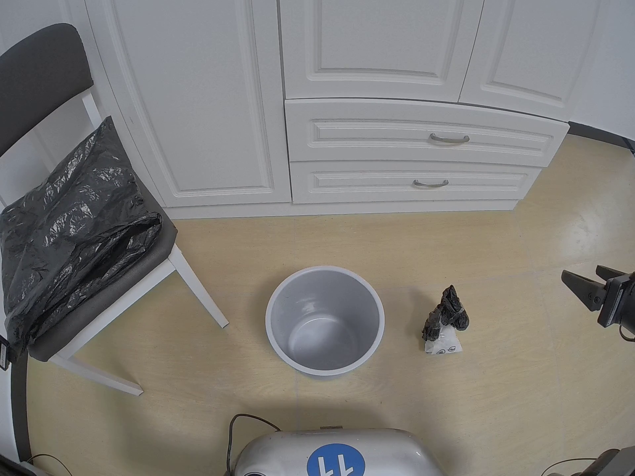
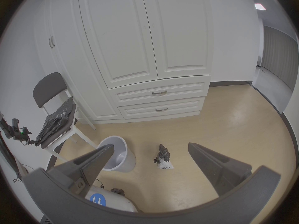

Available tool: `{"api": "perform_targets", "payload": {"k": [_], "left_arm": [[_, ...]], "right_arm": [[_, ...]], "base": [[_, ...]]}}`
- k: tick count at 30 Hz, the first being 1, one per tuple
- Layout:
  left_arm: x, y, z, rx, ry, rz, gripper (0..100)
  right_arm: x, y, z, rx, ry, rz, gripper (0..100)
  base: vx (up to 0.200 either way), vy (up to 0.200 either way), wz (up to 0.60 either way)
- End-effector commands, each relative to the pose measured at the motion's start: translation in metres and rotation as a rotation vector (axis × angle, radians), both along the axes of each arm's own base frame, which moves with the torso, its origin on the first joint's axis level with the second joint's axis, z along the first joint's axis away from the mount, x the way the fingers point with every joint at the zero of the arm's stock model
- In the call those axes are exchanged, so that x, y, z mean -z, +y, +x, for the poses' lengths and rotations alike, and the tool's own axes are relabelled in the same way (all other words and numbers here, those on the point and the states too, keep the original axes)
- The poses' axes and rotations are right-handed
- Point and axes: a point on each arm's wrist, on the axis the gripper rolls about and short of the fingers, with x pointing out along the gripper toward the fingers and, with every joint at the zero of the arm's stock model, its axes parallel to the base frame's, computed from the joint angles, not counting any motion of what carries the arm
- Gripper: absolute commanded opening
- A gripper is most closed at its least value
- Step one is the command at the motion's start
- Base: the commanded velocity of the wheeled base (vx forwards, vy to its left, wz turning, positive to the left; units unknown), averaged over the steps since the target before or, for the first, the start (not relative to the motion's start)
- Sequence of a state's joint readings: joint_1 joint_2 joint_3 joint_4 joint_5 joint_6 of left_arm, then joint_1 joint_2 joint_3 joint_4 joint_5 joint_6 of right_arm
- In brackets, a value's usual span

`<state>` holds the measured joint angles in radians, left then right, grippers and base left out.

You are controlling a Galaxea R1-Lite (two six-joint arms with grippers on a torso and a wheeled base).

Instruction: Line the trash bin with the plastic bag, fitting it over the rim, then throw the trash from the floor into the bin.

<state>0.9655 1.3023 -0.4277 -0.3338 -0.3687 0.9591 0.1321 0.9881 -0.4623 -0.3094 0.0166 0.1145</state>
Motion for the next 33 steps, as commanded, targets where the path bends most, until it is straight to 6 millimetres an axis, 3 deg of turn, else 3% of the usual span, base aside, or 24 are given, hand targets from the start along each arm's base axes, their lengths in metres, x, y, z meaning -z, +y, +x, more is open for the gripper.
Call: {"api": "perform_targets", "payload": {"k": [1,12,23,33], "left_arm": [[0.007,0.001,0.001,-0.002,0.017,-0.025,100],[0.012,0.003,0.001,-0.013,0.031,-0.040,100],[0.013,0.037,0.015,-0.107,0.000,0.043,100],[0.031,0.027,0.008,-0.110,0.014,0.005,100]], "right_arm": [[0.000,0.000,-0.001,-0.001,-0.002,0.001,100],[0.000,0.000,0.000,-0.001,-0.001,0.002,100],[0.000,0.000,0.000,-0.003,0.000,0.002,100],[0.001,0.000,0.000,-0.002,0.002,0.004,100]], "base": [[0.000,0.000,0.00],[0.000,0.000,0.00],[0.000,0.000,0.00],[0.000,0.000,0.00]]}}
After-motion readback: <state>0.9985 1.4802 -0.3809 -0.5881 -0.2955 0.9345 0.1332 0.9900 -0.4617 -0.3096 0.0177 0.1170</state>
